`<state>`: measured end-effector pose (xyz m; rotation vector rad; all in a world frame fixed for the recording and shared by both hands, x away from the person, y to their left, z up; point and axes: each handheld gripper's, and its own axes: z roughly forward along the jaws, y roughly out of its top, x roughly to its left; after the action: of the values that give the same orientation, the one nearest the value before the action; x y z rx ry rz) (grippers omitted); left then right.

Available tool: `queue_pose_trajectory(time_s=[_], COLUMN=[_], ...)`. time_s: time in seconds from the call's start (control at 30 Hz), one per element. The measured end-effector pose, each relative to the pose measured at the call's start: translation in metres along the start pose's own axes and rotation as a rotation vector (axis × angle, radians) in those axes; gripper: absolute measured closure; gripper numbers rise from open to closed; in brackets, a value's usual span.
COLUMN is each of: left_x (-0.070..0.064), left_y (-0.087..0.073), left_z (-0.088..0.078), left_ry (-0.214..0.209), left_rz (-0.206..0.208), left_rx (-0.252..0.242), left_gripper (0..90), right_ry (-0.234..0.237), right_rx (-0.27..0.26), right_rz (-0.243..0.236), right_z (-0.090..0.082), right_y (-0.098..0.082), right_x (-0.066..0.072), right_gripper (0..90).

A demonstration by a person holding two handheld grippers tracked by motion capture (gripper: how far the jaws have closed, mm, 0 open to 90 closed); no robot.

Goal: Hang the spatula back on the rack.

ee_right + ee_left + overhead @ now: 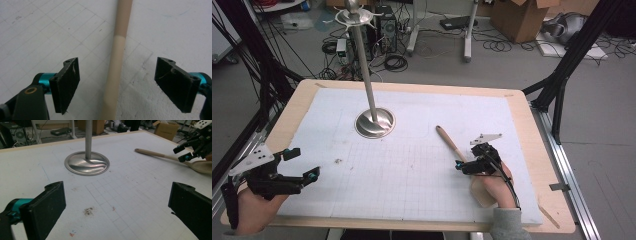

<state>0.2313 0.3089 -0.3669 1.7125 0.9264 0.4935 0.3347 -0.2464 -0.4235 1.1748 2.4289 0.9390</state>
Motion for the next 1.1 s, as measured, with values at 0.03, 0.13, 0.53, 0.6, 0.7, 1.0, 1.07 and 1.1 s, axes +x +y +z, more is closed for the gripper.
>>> queue_pose_trajectory(time_s=[0.03, 0.13, 0.53, 0.6, 0.7, 1.0, 1.07, 1.1], left_x=[-0.0006, -0.0017, 0.0017, 0.0023, 0.0025, 0.0034, 0.0034, 0.0034], left_y=[0.0003, 0.0010, -0.0023, -0.0028, -0.0029, -0.0030, -0.0030, -0.0030], left_z=[-0.0002, -0.0004, 0.0018, 0.0022, 0.0023, 0.0017, 0.0017, 0.0016], left_ry=[-0.004, -0.005, 0.002, 0.003, 0.002, 0.003, 0.003, 0.003], left_rz=[0.004, 0.007, 0.000, -0.001, -0.001, -0.003, -0.003, -0.004], left_rx=[-0.005, -0.008, 0.007, 0.010, 0.009, 0.007, 0.007, 0.007], left_gripper=[1.7, 1.7, 1.7, 1.7, 1.7, 1.7, 1.7, 1.7], right_ry=[0.002, 0.016, 0.017, 0.014, 0.009, 0.003, 0.000, -0.003], right_rx=[0.002, 0.007, 0.055, 0.057, 0.062, 0.084, 0.091, 0.095], right_rz=[-0.001, -0.001, 0.030, 0.026, 0.026, -0.005, 0.004, 0.006], right_z=[0.0001, 0.0006, 0.0036, 0.0035, 0.0033, 0.0033, 0.0028, 0.0027], right_y=[0.0000, -0.0005, -0.0025, -0.0025, -0.0024, -0.0021, -0.0018, -0.0014], right_x=[0.0001, 0.0000, -0.0021, -0.0017, -0.0009, 0.0026, 0.0039, 0.0046], right_gripper=[23.6, 29.9, 43.5, 45.8, 50.9, 60.2, 62.2, 62.7])
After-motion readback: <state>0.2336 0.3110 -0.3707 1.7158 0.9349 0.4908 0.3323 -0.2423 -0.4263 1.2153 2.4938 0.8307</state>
